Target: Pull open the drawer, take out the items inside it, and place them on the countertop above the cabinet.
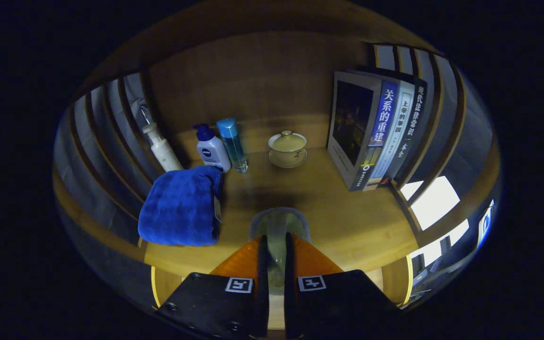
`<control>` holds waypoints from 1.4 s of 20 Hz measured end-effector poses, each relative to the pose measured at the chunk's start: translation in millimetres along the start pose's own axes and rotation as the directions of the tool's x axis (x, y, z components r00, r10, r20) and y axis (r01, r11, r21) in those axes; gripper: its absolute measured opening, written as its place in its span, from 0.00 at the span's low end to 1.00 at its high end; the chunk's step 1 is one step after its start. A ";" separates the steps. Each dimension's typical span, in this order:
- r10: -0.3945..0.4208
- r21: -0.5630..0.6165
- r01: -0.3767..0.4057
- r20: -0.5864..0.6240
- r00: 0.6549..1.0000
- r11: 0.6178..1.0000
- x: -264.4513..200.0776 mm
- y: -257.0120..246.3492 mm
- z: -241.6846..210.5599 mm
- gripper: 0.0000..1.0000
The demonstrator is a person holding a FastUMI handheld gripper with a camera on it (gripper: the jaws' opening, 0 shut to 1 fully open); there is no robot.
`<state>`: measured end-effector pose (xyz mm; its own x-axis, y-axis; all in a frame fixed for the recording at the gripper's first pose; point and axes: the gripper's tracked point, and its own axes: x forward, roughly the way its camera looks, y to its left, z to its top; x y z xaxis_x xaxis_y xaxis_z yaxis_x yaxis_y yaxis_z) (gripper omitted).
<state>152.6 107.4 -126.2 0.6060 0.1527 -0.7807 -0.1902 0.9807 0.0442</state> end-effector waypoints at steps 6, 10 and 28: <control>-0.022 -0.005 0.023 0.080 0.997 1.000 39.6 -3.1 17.1 0.24; -0.038 0.007 0.037 0.120 0.992 0.999 38.8 -3.0 19.1 0.40; 0.022 -0.141 0.045 0.442 0.897 0.989 -86.8 17.2 -48.2 0.99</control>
<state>59.5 105.1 -87.6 0.8808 0.2124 -0.4231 -0.2695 0.9597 -0.0792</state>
